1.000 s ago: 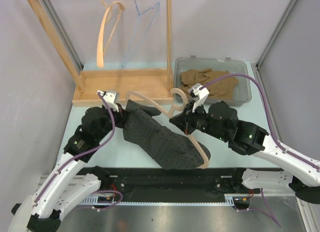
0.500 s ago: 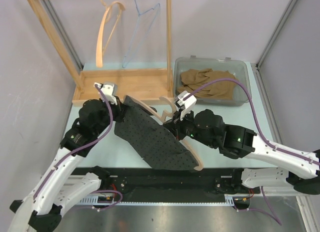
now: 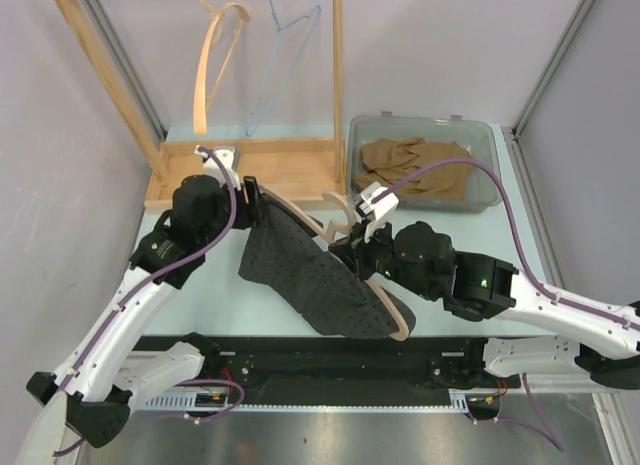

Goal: Place the skirt on the hanger

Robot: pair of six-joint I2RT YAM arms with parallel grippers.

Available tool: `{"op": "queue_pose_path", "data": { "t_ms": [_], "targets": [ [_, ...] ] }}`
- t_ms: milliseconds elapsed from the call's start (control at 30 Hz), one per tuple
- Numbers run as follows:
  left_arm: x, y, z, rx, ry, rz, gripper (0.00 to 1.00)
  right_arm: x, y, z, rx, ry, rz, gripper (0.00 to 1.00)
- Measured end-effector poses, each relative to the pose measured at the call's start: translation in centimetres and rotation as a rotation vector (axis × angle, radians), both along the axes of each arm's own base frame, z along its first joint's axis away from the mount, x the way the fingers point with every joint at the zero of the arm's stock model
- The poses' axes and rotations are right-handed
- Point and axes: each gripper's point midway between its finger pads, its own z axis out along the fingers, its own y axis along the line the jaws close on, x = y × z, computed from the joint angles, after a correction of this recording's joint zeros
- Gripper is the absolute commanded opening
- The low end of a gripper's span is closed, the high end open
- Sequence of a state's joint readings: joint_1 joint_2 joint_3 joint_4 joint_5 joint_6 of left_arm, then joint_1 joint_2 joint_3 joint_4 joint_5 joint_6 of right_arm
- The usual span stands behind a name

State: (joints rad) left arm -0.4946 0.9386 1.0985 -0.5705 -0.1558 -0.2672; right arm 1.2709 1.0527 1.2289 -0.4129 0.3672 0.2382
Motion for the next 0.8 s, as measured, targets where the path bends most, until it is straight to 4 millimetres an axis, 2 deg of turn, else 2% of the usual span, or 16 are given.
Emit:
{"op": "queue_pose_path", "data": {
  "t_ms": [67,167,267,367,533,700,800],
  "targets": [
    [0.1,-0.1,0.6,-0.016,-0.008,0.009,0.85,0.1,-0.1,0.0,-0.003,-0.005,-0.008,0.00],
    [-0.1,0.1,0.8,-0.033,-0.008,0.023,0.94,0.4,-0.2,0.0,-0.005,-0.010,-0.030,0.00],
    [-1.0,0.3,1.4,-0.064,-0.017,0.019,0.98,1.3,-0.3,-0.1,-0.007,-0.022,-0.084,0.00],
    [-2.6,0.1,2.6,-0.114,-0.048,-0.025,0.98,2.6,0.3,-0.4,-0.011,-0.036,-0.155,0.00],
    [-6.7,-2.2,3.7,-0.225,-0.072,-0.236,0.98,5.4,1.6,-1.6,-0.039,-0.065,-0.299,0.00],
    [-10.3,-4.6,2.7,-0.306,-0.042,-0.414,0.97,7.9,2.7,-2.0,-0.072,-0.087,-0.424,0.00],
    [-11.4,-5.7,1.7,-0.325,0.002,-0.456,0.95,9.3,3.7,-1.2,-0.062,-0.091,-0.487,0.00]
  ]
}}
